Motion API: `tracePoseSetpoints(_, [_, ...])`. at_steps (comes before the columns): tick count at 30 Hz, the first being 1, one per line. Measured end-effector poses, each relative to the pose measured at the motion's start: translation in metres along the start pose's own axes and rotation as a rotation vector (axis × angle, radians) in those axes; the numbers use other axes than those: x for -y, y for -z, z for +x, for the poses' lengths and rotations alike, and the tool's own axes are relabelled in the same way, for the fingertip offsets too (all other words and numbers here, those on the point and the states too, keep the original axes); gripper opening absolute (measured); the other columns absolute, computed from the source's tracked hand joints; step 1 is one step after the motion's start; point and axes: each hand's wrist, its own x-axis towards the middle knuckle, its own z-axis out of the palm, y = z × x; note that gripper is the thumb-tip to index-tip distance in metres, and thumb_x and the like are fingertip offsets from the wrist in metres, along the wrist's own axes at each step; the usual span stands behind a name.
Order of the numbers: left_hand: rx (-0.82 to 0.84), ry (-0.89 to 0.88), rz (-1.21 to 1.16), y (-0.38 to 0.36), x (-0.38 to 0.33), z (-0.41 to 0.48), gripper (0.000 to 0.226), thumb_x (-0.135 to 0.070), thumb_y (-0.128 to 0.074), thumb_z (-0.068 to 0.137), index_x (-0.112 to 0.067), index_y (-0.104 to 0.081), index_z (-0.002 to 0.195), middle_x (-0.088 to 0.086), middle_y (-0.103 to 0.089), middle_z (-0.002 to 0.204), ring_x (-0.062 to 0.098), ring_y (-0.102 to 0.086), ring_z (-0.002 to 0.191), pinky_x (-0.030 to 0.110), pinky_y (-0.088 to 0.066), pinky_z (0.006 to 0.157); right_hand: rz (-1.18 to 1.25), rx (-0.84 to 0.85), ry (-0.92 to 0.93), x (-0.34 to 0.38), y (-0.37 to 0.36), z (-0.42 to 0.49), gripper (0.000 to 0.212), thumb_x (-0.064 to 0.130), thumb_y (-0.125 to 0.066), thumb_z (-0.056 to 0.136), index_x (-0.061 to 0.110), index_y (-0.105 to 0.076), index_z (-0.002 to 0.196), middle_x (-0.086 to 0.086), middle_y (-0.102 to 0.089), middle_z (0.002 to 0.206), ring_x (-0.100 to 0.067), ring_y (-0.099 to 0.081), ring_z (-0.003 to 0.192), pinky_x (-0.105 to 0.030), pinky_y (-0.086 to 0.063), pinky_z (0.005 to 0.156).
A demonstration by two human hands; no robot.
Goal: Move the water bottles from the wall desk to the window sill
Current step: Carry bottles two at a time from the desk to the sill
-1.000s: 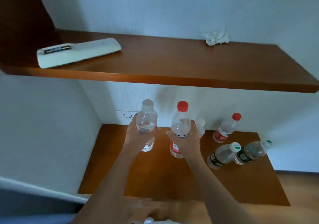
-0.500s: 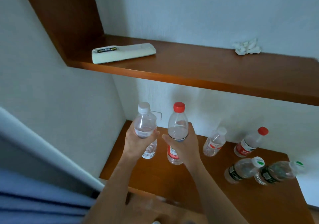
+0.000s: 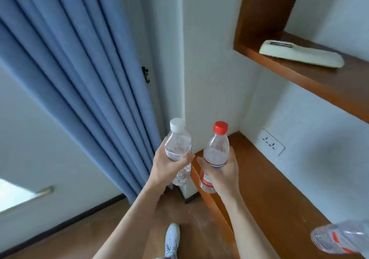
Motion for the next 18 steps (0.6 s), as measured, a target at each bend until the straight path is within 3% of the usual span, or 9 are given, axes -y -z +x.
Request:
tracePoseSetpoints(5, [-0.361,0.062,0.028,0.091,0.002,-0.053,0.036,-0.023,-0.081,0.067,-0.021,-0.065,0.099,-0.006,-0.072,0.083,0.01,-0.068,0.08,0.026,-0.053,0.073,0.033,0.339,0.034,0.017,-0.087,-0.021,0.059,0.037,-0.088,0.071,0.049,-0.048,0.113,0.034,-0.059,0.104,0.002,-0.059,0.104,-0.012,-0.05,0.08])
tracePoseSetpoints(10, [-0.684,0.105,0.094,0.181,0.002,-0.124,0.05,-0.029,-0.084,0.065,-0.025,-0.064,0.111,-0.001,-0.073,0.099,0.019,-0.07,0.095,0.041,-0.057,0.087,0.043,0.618,0.063,0.042,-0.183,-0.063,0.055,0.028,-0.089,0.069,0.051,-0.053,0.103,0.029,-0.064,0.1,0.01,-0.059,0.099,-0.024,-0.05,0.087])
tracePoseSetpoints(13, [-0.889,0.146,0.118,0.226,0.005,-0.171,0.057,-0.031,-0.085,0.062,-0.028,-0.063,0.115,-0.007,-0.073,0.099,0.01,-0.069,0.095,0.032,-0.056,0.085,0.06,0.777,0.107,0.057,-0.237,-0.1,0.054,0.022,-0.089,0.068,0.045,-0.053,0.101,0.027,-0.064,0.099,0.008,-0.06,0.097,-0.023,-0.05,0.086])
tracePoseSetpoints(18, [-1.146,0.198,0.158,0.291,0.014,-0.24,0.056,-0.034,-0.09,0.064,-0.032,-0.062,0.113,-0.018,-0.069,0.097,-0.008,-0.065,0.089,0.011,-0.049,0.072,0.058,1.001,0.19,0.075,-0.319,-0.164,0.057,0.023,-0.09,0.066,0.042,-0.053,0.104,0.033,-0.062,0.101,0.009,-0.059,0.098,-0.008,-0.045,0.081])
